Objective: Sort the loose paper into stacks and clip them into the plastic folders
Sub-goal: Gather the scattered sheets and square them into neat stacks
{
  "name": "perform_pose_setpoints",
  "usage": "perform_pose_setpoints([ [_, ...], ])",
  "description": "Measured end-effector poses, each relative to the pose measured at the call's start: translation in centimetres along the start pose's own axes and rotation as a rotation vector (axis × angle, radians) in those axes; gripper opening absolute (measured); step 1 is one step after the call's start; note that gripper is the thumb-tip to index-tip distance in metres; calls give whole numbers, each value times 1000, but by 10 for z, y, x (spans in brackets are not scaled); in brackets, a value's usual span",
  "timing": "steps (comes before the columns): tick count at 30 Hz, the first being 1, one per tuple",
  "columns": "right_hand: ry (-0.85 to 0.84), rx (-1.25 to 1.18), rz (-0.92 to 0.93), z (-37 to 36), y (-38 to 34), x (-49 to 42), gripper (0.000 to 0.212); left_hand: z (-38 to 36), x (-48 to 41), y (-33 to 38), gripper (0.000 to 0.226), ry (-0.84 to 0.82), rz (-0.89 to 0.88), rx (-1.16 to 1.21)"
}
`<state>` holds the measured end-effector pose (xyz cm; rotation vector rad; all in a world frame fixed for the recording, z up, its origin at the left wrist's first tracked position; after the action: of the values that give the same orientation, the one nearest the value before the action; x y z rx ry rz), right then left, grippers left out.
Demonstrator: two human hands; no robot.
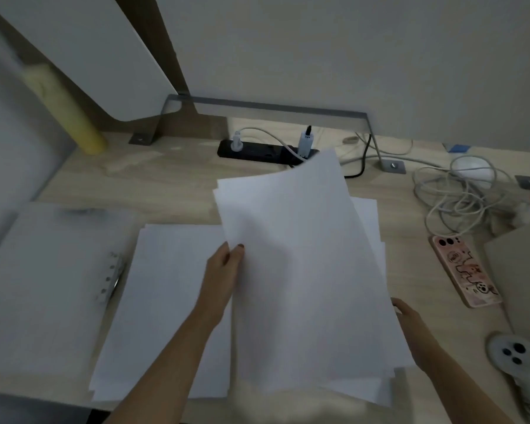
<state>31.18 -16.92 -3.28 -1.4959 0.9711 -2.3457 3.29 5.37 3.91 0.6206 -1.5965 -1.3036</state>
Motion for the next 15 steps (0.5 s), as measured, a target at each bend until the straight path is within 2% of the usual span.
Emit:
perform_pose_setpoints([
  [2,-96,-18,9,-6,-4,0,20,-24,-7,-14,13,-37,42,-71],
  [4,-118,-35,29,-6,-5,-2,21,-42,-17,-28,16,-69,77,-161],
  [7,-177,-215,-24,-11,0,-5,35,-65,-34,-54,13,-148,131,-261],
  [9,-249,-271,-41,-21,3,-10,44,-74,-45,-69,19,-155,153,-390],
  [11,-282,-284,-31,-26,5,-11,41,-74,-53,-80,36,-114,194,-466],
  [15,-395,-288,14,-41,4,-12,33,-76,-58,-94,53,-88,318,-329],
])
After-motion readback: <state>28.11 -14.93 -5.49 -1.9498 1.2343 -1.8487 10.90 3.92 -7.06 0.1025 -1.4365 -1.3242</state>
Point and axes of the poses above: each hand's wrist, its own x-axis away from the middle knuckle, its own z-axis out of the back of the hand, y = z × x, the point moved 9 cm from there along -x, towards the middle knuckle, and after that the axes turned 10 degrees about -y, right-handed, at the moved point
